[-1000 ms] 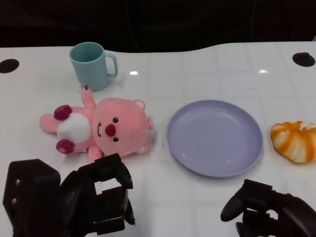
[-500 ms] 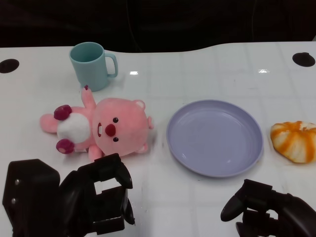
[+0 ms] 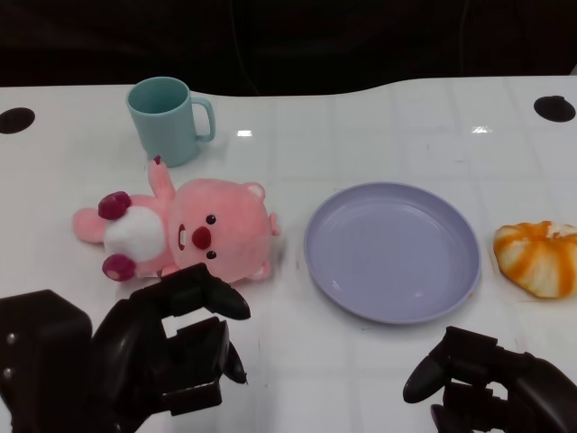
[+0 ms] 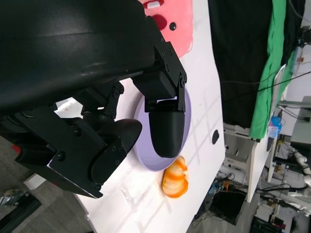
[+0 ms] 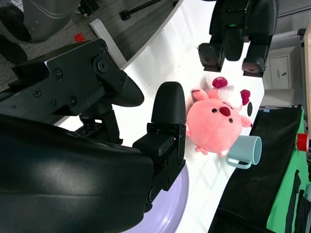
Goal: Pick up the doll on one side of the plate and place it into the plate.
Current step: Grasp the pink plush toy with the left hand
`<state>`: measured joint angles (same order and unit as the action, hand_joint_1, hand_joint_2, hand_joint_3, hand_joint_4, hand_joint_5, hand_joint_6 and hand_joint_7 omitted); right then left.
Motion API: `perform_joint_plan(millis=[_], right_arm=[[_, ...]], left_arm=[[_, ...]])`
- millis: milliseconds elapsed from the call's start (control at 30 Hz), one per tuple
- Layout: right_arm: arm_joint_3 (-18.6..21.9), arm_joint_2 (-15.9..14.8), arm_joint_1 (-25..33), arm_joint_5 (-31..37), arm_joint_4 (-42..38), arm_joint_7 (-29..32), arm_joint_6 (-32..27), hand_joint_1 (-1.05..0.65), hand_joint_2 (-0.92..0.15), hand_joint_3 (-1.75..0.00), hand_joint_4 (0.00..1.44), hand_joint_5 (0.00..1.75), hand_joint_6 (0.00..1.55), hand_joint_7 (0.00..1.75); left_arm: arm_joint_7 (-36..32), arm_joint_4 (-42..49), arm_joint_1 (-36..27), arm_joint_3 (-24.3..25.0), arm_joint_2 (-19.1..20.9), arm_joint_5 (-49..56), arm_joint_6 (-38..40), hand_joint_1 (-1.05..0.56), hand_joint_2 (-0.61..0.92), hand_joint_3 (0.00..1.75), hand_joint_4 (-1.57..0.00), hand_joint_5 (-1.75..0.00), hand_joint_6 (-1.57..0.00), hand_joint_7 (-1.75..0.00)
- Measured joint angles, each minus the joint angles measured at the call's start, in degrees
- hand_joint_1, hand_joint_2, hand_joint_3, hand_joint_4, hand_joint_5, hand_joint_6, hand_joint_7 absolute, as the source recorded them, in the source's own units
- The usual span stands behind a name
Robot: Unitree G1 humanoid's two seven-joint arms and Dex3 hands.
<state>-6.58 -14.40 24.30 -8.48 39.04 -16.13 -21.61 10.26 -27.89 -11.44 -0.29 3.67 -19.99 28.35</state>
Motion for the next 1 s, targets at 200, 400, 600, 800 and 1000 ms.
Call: perform_joint_plan(millis=[200, 400, 600, 800, 1000], right_arm=[[0.0, 0.2, 0.0, 0.0, 0.0, 0.1, 0.0, -0.08, -0.64, -1.07, 0.65, 1.75, 0.51, 1.38], [-0.1, 0.4, 0.0, 0.0, 0.1, 0.3, 0.0, -0.06, -0.64, -1.07, 0.65, 1.75, 0.51, 1.38], [-0.1, 0.4, -0.1, 0.0, 0.2, 0.3, 0.0, -0.08, -0.64, -1.07, 0.65, 1.75, 0.51, 1.39], [0.0, 0.4, -0.1, 0.0, 0.3, 0.4, -0.1, -0.07, -0.64, -1.07, 0.64, 1.75, 0.5, 1.39], [0.1, 0.4, -0.1, -0.1, 0.2, 0.4, -0.1, -0.07, -0.64, -1.07, 0.64, 1.75, 0.5, 1.39]], left_arm=[[0.0, -0.1, 0.3, 1.1, 0.1, -0.3, -1.8, -0.26, 0.43, 1.1, -0.58, -1.37, -0.65, -0.89], [0.0, -0.6, 0.9, 1.3, 3.1, 4.7, -6.7, -0.3, 0.8, 0.32, -0.42, -1.13, -0.64, -0.53], [1.4, -0.1, 2.8, 0.8, 8.6, 12.7, -13.6, -0.38, 0.91, 0.05, -0.32, -0.98, -0.57, -0.34], [3.2, 1.0, 5.6, 0.7, 13.3, 18.1, -16.8, -0.43, 0.89, 0.01, -0.19, -0.93, -0.47, -0.24], [3.7, 1.3, 8.1, -0.3, 19.9, 28.6, -17.5, -0.51, 0.89, 0.0, -0.06, -0.78, -0.36, -0.11]])
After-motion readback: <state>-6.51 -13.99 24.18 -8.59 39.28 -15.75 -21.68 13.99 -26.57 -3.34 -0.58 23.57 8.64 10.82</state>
